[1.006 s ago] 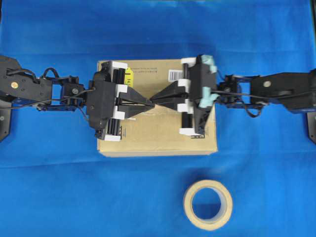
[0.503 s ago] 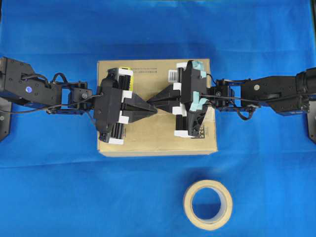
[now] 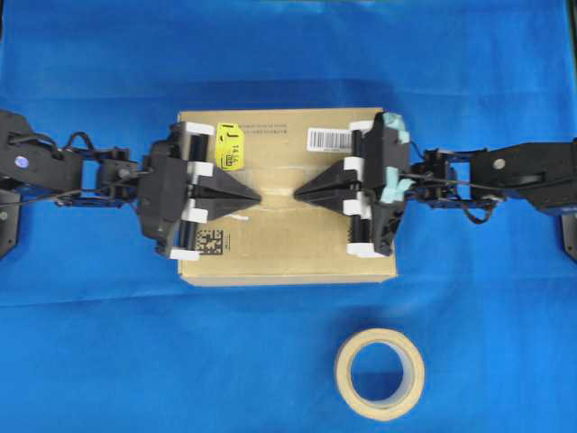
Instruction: Apply tape along the seams of the closed cardboard box to seal it securely.
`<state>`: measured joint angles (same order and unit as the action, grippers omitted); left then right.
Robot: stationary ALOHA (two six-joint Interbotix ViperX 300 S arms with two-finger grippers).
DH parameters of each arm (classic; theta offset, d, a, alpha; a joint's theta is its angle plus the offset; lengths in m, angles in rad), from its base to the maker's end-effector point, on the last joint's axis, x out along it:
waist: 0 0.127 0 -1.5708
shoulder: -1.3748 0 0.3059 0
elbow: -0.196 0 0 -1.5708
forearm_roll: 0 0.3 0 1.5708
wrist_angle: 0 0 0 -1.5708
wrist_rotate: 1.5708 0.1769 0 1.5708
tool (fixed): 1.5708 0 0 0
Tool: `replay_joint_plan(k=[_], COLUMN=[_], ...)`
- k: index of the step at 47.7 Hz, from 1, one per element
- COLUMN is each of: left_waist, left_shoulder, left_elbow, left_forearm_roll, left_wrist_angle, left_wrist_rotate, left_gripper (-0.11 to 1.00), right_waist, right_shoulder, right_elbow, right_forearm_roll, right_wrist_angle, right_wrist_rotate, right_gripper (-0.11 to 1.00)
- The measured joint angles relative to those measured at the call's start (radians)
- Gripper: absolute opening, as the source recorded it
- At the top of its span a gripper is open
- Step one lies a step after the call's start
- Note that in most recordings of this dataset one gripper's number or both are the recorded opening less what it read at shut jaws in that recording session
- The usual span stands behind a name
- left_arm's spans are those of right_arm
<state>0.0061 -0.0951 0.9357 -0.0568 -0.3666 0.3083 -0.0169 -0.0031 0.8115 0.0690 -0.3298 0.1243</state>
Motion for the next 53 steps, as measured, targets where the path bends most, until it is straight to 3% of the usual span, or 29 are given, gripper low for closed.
replay_joint_plan(k=[13, 32, 53], left_waist=[0.002, 0.002, 0.003], left_shoulder=[-0.109, -0.387, -0.857], left_elbow=[0.038, 0.006, 0.232], left_forearm_roll=[0.0, 0.0, 0.0], left_wrist_angle=[0.021, 0.189, 0.407], left_wrist_rotate=[0.0, 0.006, 0.003], left_gripper=[0.0, 0.0, 0.0], right_waist=[0.002, 0.005, 0.005], right_shoulder=[-0.115, -0.495, -0.962], right_elbow=[0.052, 0.046, 0.282], right_forearm_roll=[0.0, -0.038, -0.038], right_wrist_angle=[0.041, 0.272, 0.495], right_wrist_rotate=[0.003, -0.026, -0.018], right_gripper=[0.0, 0.0, 0.0])
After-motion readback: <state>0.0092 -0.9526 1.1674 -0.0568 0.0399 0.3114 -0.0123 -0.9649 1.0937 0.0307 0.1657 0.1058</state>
